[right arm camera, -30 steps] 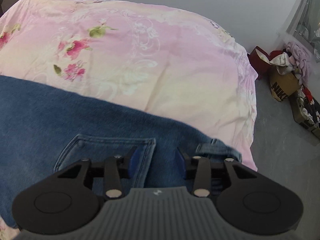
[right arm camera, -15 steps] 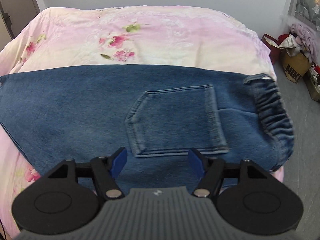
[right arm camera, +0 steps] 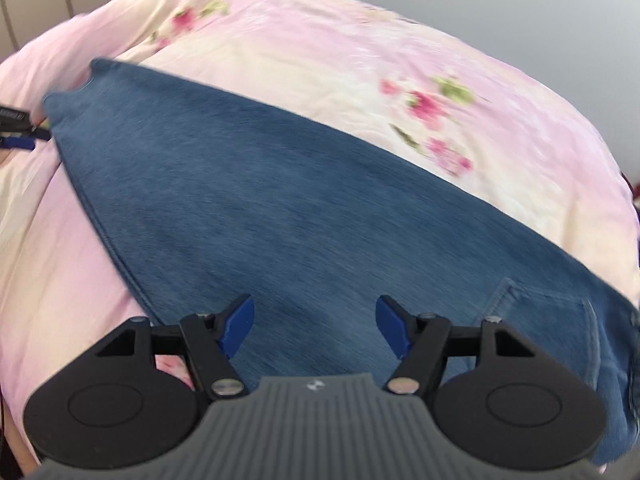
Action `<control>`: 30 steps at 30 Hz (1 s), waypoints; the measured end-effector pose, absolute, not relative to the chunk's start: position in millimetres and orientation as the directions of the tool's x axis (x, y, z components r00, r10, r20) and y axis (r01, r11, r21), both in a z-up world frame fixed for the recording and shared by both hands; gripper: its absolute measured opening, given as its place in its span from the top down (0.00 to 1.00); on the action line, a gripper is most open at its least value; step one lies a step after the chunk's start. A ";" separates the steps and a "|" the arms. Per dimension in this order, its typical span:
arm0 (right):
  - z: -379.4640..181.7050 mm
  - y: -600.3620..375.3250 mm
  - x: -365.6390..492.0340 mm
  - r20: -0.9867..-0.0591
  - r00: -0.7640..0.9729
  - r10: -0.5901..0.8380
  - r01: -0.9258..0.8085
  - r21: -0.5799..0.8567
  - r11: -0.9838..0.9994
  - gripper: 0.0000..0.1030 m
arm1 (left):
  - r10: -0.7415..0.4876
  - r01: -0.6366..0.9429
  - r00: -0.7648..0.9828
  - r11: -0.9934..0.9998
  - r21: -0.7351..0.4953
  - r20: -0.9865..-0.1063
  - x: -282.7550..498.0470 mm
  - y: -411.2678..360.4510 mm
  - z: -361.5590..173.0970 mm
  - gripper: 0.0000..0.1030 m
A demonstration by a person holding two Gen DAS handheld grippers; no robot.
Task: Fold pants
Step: 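Move the left tool to the jeans leg hem and close on it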
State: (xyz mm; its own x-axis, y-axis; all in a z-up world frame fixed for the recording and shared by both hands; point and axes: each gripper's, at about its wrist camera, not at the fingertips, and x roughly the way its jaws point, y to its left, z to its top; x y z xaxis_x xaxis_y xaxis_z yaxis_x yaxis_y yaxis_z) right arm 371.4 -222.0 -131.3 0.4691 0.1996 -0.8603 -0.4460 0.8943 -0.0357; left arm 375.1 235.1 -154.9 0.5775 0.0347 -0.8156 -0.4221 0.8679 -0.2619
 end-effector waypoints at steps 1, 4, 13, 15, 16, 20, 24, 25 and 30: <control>-132.3 -209.6 375.9 -0.866 0.460 0.196 -0.466 -0.047 0.884 0.37 | 0.027 -0.437 0.583 0.853 -0.285 -0.812 374.9 241.1 -157.7 0.44; -135.3 -177.6 387.3 -0.880 0.437 0.185 -0.510 -0.073 0.857 0.37 | 0.003 -0.499 0.599 0.783 -0.371 -0.801 375.3 262.4 -170.6 0.42; -144.5 -106.4 411.9 -0.898 0.414 0.147 -0.594 -0.144 0.791 0.37 | -0.053 -0.551 0.632 0.670 -0.497 -0.773 396.2 288.5 -197.8 0.40; -147.5 -97.9 415.0 -0.901 0.412 0.133 -0.608 -0.163 0.777 0.36 | -0.066 -0.548 0.633 0.666 -0.507 -0.771 402.4 291.2 -203.6 0.40; -148.9 -94.7 416.6 -0.903 0.411 0.126 -0.611 -0.170 0.773 0.36 | -0.069 -0.547 0.633 0.665 -0.509 -0.771 404.5 291.9 -205.2 0.40; -154.2 -89.4 426.3 -0.906 0.411 0.100 -0.613 -0.193 0.766 0.36 | -0.112 -0.528 0.639 0.655 -0.540 -0.761 412.0 300.0 -213.1 0.40; -154.4 -90.3 437.1 -0.902 0.423 0.081 -0.601 -0.213 0.771 0.36 | -0.139 -0.505 0.648 0.657 -0.559 -0.749 420.1 305.8 -216.1 0.45; -154.7 -91.3 440.0 -0.903 0.424 0.075 -0.596 -0.215 0.774 0.36 | -0.144 -0.504 0.648 0.656 -0.562 -0.748 422.4 307.4 -217.1 0.47; -158.1 -103.4 453.0 -0.912 0.405 0.062 -0.557 -0.192 0.808 0.29 | -0.148 -0.489 0.664 0.657 -0.575 -0.733 423.2 309.0 -214.2 0.73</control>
State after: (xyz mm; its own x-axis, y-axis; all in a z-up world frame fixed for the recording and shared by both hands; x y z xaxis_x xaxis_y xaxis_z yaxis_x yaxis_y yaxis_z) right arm 453.0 -103.4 -158.1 0.4050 0.0622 -0.9122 -0.5568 0.8081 -0.1921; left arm 423.2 309.0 -214.2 0.6636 -0.1479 -0.7333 -0.4885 0.6567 -0.5746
